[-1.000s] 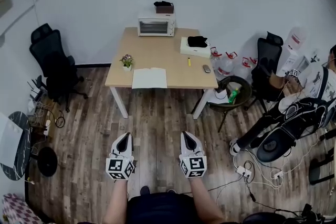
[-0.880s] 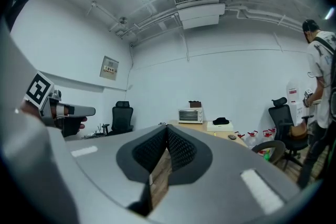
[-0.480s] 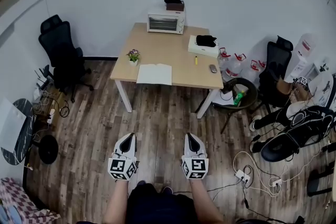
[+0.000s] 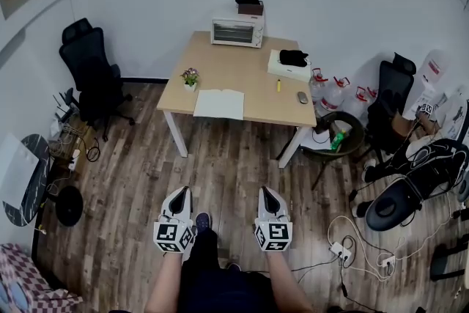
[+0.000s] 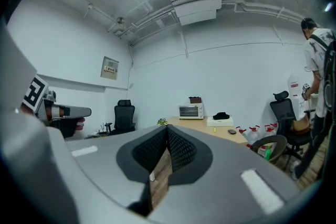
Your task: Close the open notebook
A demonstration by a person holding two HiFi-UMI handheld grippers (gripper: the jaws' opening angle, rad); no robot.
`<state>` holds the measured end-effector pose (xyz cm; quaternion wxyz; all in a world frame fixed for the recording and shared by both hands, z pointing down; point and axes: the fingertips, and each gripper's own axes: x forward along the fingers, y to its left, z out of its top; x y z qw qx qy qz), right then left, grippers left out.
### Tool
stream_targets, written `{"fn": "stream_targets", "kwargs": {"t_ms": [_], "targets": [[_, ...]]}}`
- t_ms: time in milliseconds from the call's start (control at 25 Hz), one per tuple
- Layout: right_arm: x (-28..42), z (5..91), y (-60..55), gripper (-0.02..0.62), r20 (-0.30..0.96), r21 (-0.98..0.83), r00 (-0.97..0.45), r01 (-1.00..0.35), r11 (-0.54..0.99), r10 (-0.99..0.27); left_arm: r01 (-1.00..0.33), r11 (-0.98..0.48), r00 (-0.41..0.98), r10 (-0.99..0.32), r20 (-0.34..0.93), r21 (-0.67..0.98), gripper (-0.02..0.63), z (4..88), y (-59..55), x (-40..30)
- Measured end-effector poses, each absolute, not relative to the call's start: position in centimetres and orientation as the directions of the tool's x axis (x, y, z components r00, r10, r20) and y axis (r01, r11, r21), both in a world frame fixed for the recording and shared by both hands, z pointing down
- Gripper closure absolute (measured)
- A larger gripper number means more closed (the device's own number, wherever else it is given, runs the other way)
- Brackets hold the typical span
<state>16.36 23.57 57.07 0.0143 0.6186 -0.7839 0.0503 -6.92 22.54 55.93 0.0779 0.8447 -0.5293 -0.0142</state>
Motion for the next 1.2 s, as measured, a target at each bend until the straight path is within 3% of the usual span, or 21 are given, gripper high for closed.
{"fn": "stream_targets", "kwargs": {"t_ms": [1200], "targets": [[12.9,60.1,6.3,0.589,0.138,-0.011,-0.24,-0.971,0.241,-0.961,-0.9,-0.419,0.426,-0.903,0.047,0.12,0.615,57.9,5.6,-10.0]]}}
